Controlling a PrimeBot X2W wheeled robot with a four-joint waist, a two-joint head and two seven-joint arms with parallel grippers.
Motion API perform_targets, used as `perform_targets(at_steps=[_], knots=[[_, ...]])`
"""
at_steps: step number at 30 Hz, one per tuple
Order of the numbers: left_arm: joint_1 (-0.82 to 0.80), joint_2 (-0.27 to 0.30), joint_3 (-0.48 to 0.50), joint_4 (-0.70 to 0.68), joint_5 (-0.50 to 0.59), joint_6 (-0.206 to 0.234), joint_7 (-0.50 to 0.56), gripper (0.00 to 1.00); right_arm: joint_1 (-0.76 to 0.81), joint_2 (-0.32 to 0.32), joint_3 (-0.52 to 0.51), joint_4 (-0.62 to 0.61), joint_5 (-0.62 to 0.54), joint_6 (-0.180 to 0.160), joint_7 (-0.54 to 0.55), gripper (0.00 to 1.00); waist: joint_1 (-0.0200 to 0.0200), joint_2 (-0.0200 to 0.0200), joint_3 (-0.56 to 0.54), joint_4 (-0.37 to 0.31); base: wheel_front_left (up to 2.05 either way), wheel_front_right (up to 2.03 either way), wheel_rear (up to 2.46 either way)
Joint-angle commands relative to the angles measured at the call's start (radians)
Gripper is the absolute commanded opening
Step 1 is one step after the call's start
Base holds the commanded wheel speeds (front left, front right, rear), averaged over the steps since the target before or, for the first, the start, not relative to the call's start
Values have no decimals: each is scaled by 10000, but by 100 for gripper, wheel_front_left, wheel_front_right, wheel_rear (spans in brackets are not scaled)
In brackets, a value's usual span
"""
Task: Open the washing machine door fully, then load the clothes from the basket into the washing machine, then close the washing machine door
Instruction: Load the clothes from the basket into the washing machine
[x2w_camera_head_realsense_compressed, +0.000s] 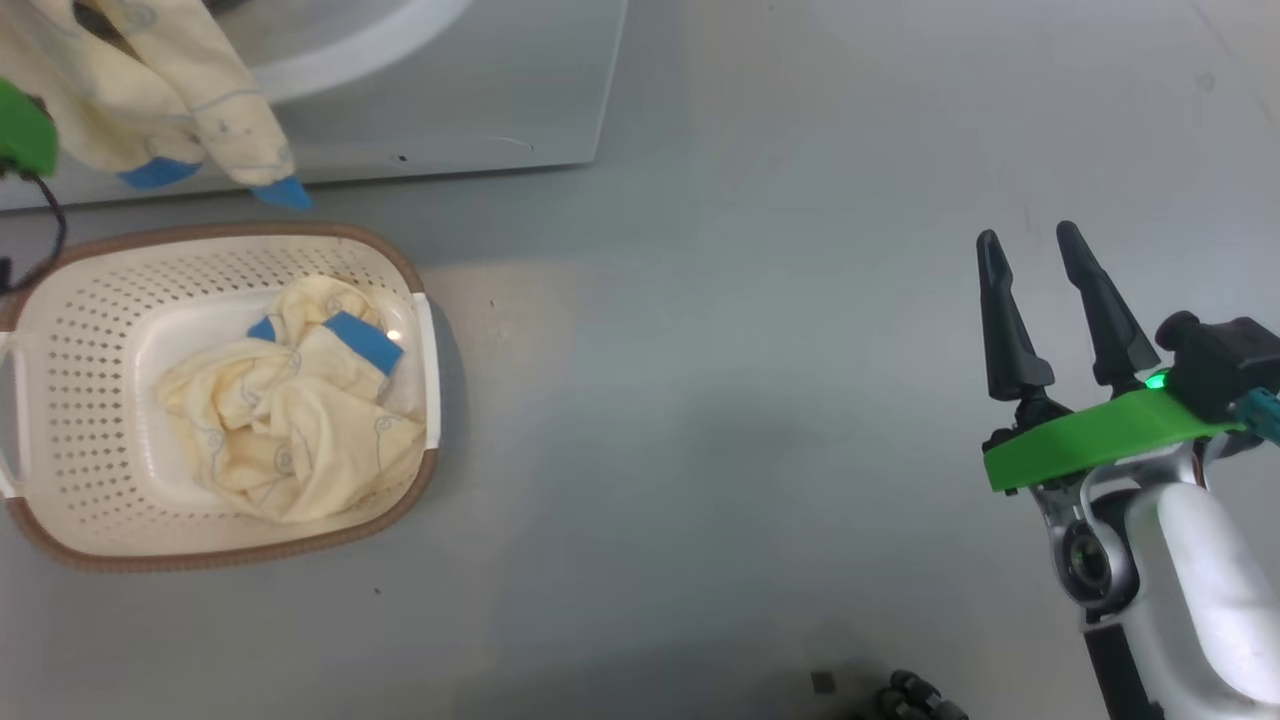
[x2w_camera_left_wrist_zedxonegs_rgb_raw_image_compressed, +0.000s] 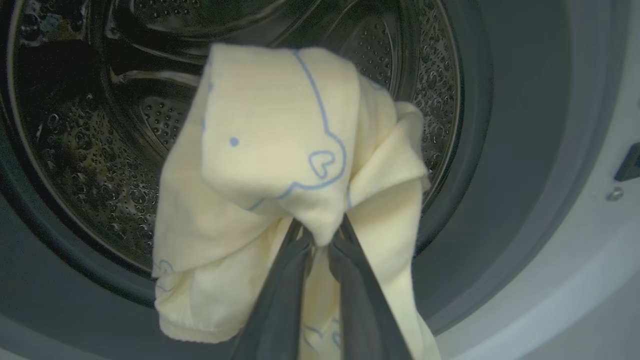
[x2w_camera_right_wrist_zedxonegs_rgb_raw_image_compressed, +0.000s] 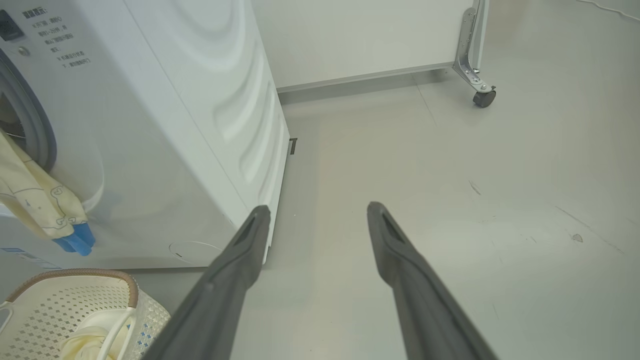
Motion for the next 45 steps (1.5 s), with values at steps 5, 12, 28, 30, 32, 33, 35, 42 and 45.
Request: perform_targets(at_steps=[5,12,28,30,32,33,35,42,45], knots=[[-2077,1222,-182,259,-319,-61,602,0,-428,5,408,-60,158,104,-299,100,-4,1,1089,-611,0,0,0],[-4363,1833,-847,1446,-909,-65,1202,0,-917,132,821,357,400,104,-558,100,-4,1,1802,-993,0,0,0],[-7921,1926,-1547,4994,-330,146,-60,0,-1682,375,1609,854,753,104,-747,100,-4,1,2653,-1665,0,0,0],[-7946,1811,-1688,5343,-296,118,-124,0,-1700,384,1592,843,747,104,-748,100,-4,1,2679,-1655,0,0,0],[-8011,1772,-1853,5653,-220,86,-185,0,-1732,391,1584,814,742,104,-749,100,-4,1,2711,-1667,0,0,0],[-8067,1771,-1929,5775,-184,71,-241,0,-1757,395,1595,800,742,104,-749,100,-4,1,2728,-1691,0,0,0],[-8140,1730,-1997,6013,-201,48,-383,0,-1801,402,1626,787,746,104,-749,100,-4,1,2740,-1728,0,0,0],[-8234,1496,-2200,6738,-313,-3,-723,100,-1819,416,1621,865,703,104,-750,100,-4,1,2647,-1653,0,0,0],[-8258,1425,-2329,6968,-365,-29,-863,100,-1835,418,1559,865,659,104,-750,100,-4,1,2539,-1575,0,0,0]])
